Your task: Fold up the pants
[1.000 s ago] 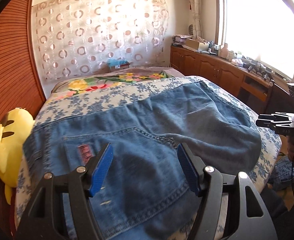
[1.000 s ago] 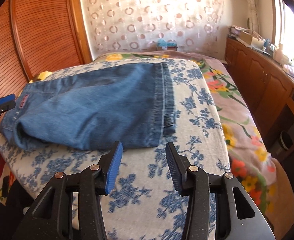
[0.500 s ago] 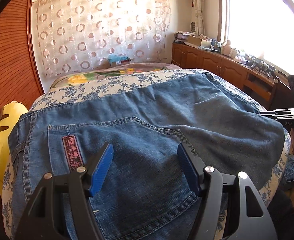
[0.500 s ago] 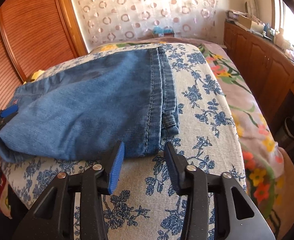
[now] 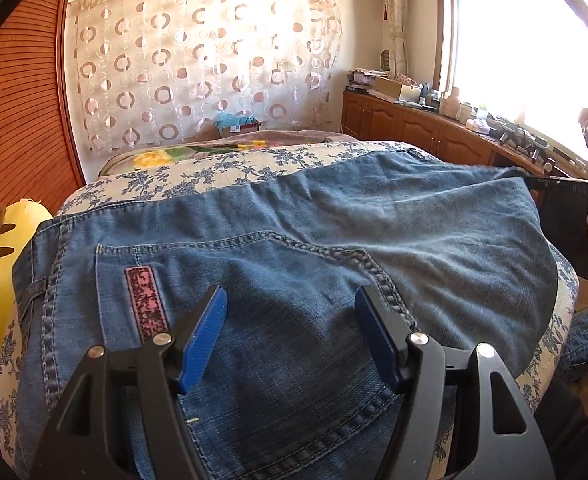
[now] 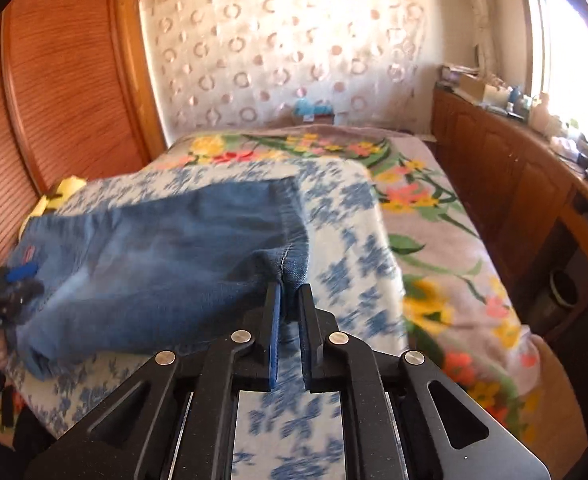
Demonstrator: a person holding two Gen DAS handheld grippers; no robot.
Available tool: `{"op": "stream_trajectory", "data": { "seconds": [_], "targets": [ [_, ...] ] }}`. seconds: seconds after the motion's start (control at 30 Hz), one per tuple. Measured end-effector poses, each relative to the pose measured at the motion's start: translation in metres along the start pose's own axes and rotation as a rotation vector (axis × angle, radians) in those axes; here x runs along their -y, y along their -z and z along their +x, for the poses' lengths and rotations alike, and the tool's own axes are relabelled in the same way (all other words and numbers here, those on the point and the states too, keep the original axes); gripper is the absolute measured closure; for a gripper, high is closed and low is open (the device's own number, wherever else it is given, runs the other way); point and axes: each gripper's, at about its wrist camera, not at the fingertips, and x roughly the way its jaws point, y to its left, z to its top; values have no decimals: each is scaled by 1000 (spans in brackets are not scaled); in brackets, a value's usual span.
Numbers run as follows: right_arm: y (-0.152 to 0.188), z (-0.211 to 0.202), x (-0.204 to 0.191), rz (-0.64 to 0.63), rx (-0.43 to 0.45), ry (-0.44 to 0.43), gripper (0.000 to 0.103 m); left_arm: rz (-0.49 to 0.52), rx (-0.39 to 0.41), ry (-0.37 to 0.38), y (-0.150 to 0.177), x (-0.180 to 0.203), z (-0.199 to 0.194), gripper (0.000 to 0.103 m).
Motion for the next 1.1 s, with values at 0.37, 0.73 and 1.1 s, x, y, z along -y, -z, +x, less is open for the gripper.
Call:
{"op": "stream_trajectory", "data": {
  "seconds": [0.37, 0.73, 1.1],
  "targets": [
    [15, 12, 3, -45, -91, 25, 70, -13, -12, -12, -2, -3, 0, 36],
    [-51, 73, -14, -130, -79, -21, 56, -16, -37, -42, -38, -11, -6, 36],
    [-96, 145, -9, -110, -108, -50, 54, 42, 27, -15, -93, -17, 7, 36]
  ]
}}
